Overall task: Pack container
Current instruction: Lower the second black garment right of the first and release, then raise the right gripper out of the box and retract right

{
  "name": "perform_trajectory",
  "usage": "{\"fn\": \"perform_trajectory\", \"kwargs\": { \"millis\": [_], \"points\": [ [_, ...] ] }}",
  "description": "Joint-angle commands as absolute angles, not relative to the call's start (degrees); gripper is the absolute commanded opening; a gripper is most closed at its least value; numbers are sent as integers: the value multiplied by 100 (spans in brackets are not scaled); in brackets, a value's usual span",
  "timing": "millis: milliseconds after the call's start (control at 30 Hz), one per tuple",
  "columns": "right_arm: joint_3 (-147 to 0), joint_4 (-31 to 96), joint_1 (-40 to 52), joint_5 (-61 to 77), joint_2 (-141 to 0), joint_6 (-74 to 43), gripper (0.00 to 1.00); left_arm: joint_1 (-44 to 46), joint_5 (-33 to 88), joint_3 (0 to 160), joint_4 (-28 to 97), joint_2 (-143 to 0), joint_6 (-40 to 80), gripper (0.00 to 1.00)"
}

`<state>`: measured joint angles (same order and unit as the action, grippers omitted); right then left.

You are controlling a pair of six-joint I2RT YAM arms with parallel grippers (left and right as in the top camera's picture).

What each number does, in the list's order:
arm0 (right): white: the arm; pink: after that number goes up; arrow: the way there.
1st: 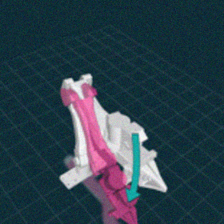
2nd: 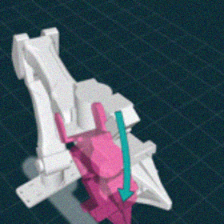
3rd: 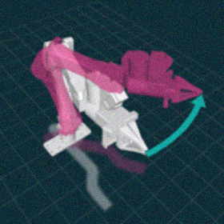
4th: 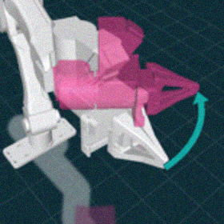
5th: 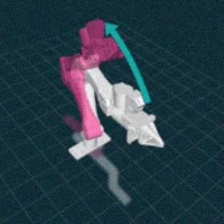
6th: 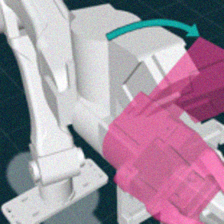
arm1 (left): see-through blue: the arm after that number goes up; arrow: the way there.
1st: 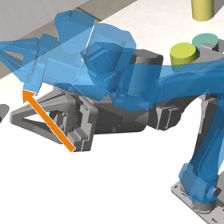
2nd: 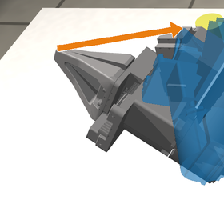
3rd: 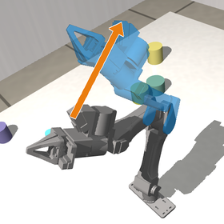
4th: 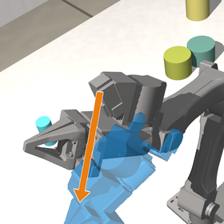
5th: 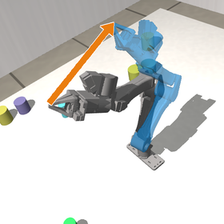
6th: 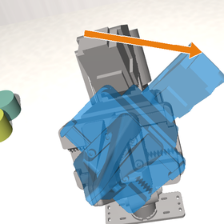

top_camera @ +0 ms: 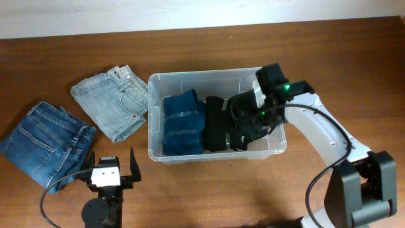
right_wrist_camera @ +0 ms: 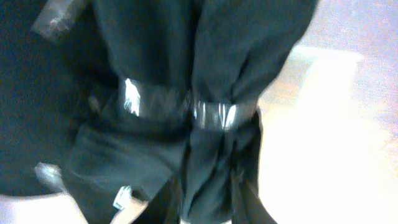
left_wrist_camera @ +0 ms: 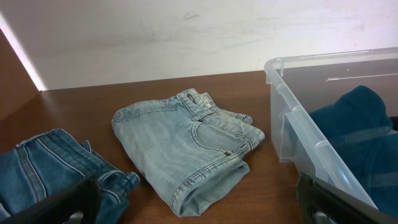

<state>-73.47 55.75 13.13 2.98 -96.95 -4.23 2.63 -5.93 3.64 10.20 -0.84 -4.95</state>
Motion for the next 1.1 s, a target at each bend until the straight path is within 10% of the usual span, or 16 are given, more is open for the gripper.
{"fn": "perform_trajectory", "kwargs": {
  "millis": [0,1067],
  "points": [
    [-8208,5830,1354,274,-9712,-331,21,231,-534,309,1007,-45,-548,100],
    [-9651,6449,1337,685,-10624,-340,37,231,-534,309,1009,-45,-548,100]
  ]
}}
